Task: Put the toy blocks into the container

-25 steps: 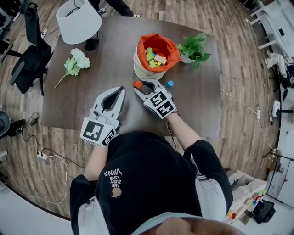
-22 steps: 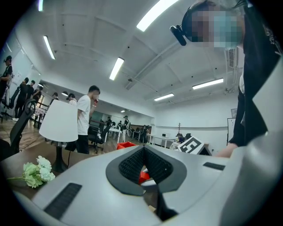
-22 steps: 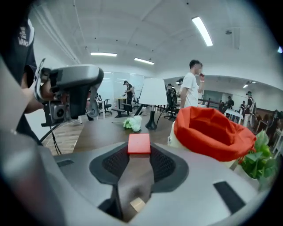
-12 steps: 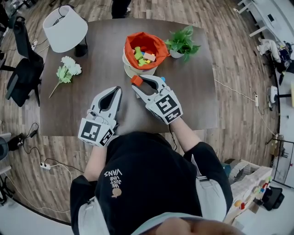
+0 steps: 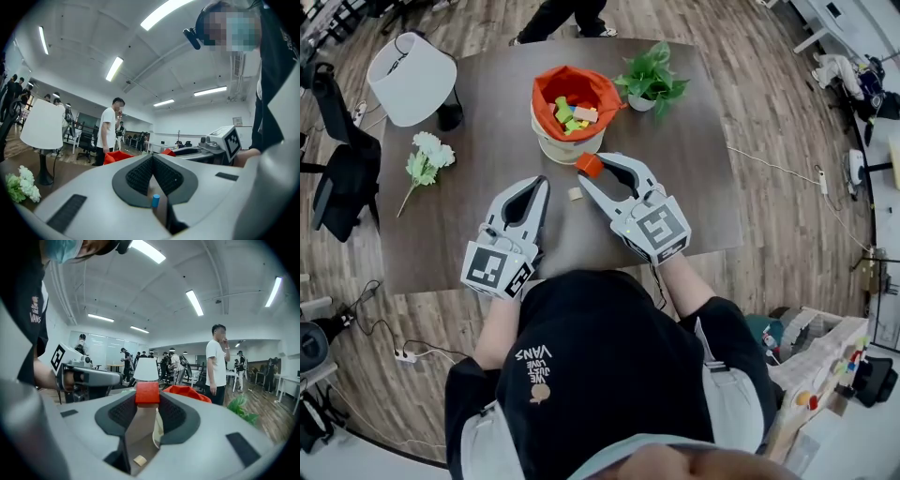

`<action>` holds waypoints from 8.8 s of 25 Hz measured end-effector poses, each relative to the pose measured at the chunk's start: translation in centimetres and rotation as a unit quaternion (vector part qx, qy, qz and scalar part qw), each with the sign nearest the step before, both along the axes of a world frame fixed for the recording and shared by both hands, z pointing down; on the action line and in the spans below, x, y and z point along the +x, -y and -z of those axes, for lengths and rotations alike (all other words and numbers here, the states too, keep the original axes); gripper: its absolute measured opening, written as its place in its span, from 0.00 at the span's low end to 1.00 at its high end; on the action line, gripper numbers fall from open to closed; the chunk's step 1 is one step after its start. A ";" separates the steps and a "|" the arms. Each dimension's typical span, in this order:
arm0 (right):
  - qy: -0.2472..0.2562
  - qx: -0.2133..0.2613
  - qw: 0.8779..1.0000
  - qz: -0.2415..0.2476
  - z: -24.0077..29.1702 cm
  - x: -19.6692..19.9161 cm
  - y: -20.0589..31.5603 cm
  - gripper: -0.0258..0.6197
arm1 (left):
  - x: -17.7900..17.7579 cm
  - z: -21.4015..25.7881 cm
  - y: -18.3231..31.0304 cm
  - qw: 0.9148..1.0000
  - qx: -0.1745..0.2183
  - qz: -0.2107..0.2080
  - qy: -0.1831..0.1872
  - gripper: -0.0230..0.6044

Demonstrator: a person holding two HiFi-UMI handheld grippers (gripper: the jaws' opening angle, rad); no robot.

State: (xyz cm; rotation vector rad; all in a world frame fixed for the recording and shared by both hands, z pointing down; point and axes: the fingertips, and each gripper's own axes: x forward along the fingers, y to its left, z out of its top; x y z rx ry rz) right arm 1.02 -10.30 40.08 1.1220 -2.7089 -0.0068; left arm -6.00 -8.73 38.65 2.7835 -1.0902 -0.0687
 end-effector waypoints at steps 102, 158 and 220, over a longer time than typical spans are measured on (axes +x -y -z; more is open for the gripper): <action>-0.015 -0.030 0.996 -0.088 -2.4 3.5 10.6 0.10 | 0.4 -0.2 0.9 1.000 -0.009 0.000 0.002 0.05; 0.040 -0.024 0.996 -0.080 -0.7 5.3 -0.3 0.07 | 2.9 0.0 1.0 0.999 0.012 -0.032 0.024 0.05; -0.184 -0.236 0.943 0.142 -23.2 -2.1 0.8 0.32 | -0.3 -1.5 1.0 0.999 -0.015 0.038 0.025 0.05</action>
